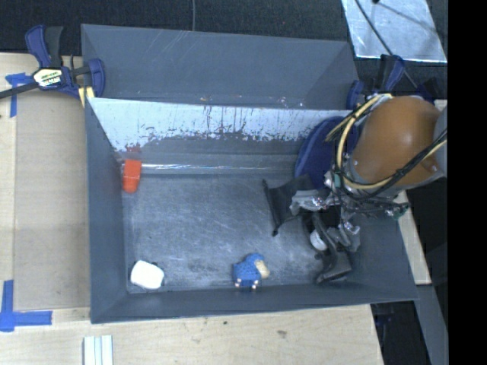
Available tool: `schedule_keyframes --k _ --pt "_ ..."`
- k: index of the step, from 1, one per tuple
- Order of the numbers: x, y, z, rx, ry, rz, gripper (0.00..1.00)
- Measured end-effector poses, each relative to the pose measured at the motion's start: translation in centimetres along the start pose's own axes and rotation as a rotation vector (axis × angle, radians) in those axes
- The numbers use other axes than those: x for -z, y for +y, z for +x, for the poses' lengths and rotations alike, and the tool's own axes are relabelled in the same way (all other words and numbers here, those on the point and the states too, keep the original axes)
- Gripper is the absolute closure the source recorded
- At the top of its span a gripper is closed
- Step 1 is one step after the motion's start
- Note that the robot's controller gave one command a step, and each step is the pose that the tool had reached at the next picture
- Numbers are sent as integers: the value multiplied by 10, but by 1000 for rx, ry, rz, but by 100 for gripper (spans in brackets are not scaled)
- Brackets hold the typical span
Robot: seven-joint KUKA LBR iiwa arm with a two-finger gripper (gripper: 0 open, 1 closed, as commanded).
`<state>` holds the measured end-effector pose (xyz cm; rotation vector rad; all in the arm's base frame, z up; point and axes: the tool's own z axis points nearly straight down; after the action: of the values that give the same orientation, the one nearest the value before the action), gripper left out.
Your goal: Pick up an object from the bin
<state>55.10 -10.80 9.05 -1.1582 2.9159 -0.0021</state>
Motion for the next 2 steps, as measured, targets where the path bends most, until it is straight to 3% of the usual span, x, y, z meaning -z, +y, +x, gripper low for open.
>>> schedule_keyframes --k 1,2 --pt "5 0 -8 3 -20 10 100" --pt "161 -24 -10 -3 -5 8 100"
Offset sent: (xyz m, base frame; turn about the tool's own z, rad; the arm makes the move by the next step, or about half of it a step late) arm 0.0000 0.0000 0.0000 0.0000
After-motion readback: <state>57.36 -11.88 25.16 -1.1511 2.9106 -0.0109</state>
